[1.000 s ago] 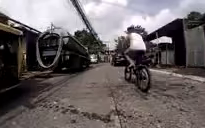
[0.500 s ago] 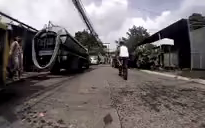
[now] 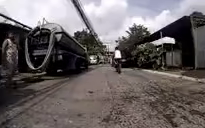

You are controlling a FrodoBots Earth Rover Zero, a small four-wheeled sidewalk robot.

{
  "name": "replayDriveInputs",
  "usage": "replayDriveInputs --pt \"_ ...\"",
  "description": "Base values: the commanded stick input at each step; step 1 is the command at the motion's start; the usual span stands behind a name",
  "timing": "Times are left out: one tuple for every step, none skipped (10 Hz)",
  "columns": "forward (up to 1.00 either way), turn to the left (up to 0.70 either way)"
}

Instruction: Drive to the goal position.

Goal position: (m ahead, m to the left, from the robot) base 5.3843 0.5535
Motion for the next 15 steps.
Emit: replayDriveInputs --pt "0.7 0.0" --pt "0.7 0.0" --pt "0.7 0.0" --pt "0.7 0.0" --pt "0.7 0.0" --pt "0.7 0.0" --pt "0.7 0.0" --pt "0.7 0.0" --pt "0.7 0.0" --pt "0.7 0.05" --pt "0.7 0.24" --pt "0.7 0.0" --pt "0.7 0.0" --pt "0.7 0.0" --pt "0.7 0.0"
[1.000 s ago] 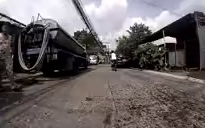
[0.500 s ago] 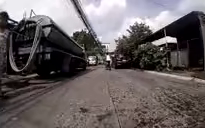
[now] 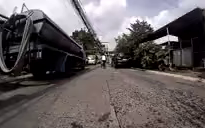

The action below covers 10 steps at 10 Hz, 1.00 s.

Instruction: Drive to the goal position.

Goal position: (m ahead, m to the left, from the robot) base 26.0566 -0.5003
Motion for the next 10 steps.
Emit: replayDriveInputs --pt "0.7 0.0" --pt "0.7 0.0" --pt "0.7 0.0" --pt "0.7 0.0" --pt "0.7 0.0" --pt "0.7 0.0" --pt "0.7 0.0" --pt "0.7 0.0" --pt "0.7 0.0" --pt "0.7 0.0"
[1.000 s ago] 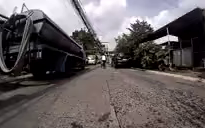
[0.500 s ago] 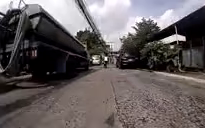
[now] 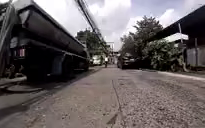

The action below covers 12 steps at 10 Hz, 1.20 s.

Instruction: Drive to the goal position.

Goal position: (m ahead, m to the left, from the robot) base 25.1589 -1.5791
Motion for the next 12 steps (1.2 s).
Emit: replayDriveInputs --pt "0.7 0.0" --pt "0.7 0.0" --pt "0.7 0.0" --pt "0.7 0.0" --pt "0.7 0.0" --pt "0.7 0.0" --pt "0.7 0.0" --pt "0.7 0.0" --pt "0.7 0.0" --pt "0.7 0.0" --pt "0.7 0.0" --pt "0.7 0.0"
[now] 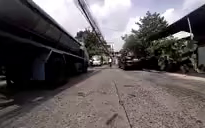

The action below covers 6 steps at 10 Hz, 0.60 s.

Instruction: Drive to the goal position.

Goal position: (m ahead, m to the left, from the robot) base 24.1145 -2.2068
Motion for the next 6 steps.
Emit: replayDriveInputs --pt "0.7 0.0" --pt "0.7 0.0" --pt "0.7 0.0" --pt "0.7 0.0" --pt "0.7 0.0" --pt "0.7 0.0"
